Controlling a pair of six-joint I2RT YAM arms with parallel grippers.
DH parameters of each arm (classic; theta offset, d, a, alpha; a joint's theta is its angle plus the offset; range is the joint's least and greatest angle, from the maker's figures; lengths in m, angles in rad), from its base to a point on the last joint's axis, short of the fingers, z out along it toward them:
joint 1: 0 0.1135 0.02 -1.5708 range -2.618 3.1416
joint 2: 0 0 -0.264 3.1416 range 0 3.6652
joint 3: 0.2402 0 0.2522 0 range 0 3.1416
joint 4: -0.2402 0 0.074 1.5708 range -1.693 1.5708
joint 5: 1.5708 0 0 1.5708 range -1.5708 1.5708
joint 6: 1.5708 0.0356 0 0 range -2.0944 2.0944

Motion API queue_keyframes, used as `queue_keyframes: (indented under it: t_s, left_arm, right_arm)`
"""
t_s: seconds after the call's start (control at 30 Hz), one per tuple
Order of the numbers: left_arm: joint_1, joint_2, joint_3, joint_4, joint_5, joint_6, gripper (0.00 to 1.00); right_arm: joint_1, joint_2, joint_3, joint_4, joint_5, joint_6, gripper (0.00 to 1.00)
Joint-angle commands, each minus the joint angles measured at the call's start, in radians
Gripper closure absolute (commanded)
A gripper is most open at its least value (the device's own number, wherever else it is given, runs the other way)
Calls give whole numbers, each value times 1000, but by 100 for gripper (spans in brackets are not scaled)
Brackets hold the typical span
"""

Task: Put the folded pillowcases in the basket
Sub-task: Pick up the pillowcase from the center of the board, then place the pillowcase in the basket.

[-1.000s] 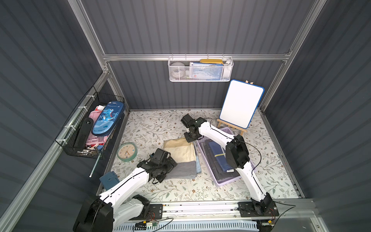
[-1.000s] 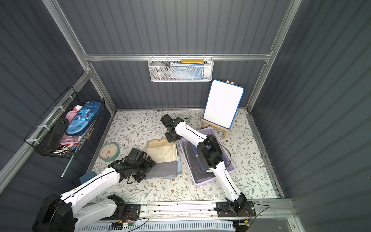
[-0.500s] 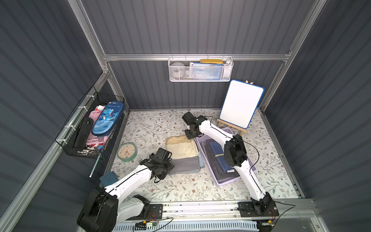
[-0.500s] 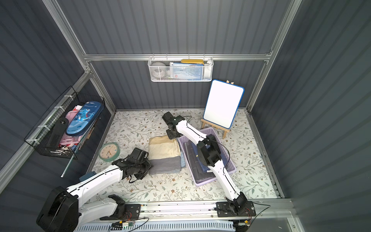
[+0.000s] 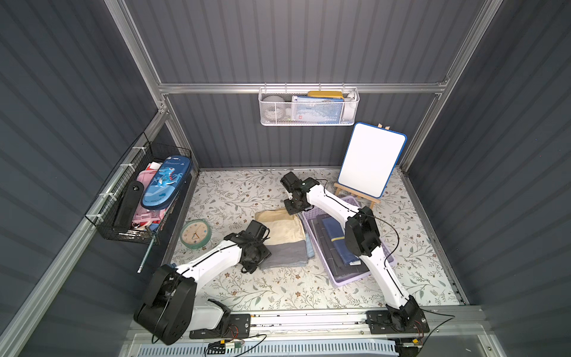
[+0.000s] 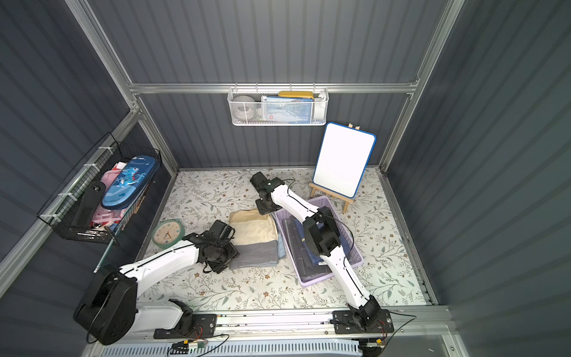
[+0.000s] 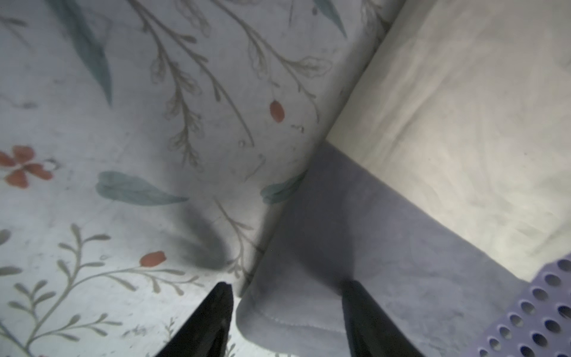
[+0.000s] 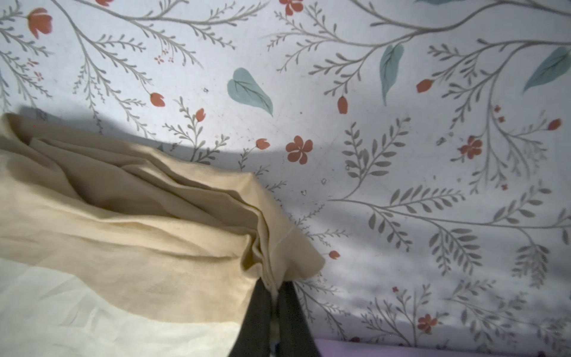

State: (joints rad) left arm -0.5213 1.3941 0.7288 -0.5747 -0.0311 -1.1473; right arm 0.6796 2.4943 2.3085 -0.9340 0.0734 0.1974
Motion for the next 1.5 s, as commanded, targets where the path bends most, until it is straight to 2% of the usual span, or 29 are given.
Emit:
queue_keyframes:
  t_s: [0.0, 0.17, 0.27, 0.4, 0.43, 0.53, 0.63, 0.83, 1.07, 1.27, 1.47]
  left_arm:
    - [-15, 40, 28, -102, -22, 18, 39]
    - [-30, 20, -25, -76, 24, -25, 44]
    - [-42, 39, -17, -64, 28, -31, 62]
    - [-82, 106, 18, -64, 19, -46, 76]
    - [-92, 127, 25, -62, 15, -49, 84]
    - [-120, 158, 48, -69, 1, -64, 91]
    - [-132, 136, 82, -120, -42, -84, 92]
    - [-131, -7, 121, -152, -77, -87, 100]
    - [-132, -96, 261, -224, -122, -38, 100]
    - [-133, -187, 352, -271, -145, -20, 100]
    - [-188, -222, 414, -205, -108, -38, 100]
  right_arm:
    - [-2, -47, -7, -26, -36, 23, 100]
    - [-2, -61, -11, -13, -69, 33, 100]
    - [-5, -70, -12, -5, -78, 34, 100]
    - [-14, -80, -29, 4, -90, 36, 100]
    - [-16, -83, -37, 7, -93, 35, 100]
    - [-22, -92, -61, 15, -102, 36, 100]
    - [-24, -103, -70, 14, -103, 42, 100]
    - [-20, -196, -162, 80, -182, 85, 100]
    - [12, -322, -210, 107, -221, 134, 100]
    - [21, -418, -213, 103, -184, 158, 100]
    - [4, -514, -219, 65, -90, 166, 100]
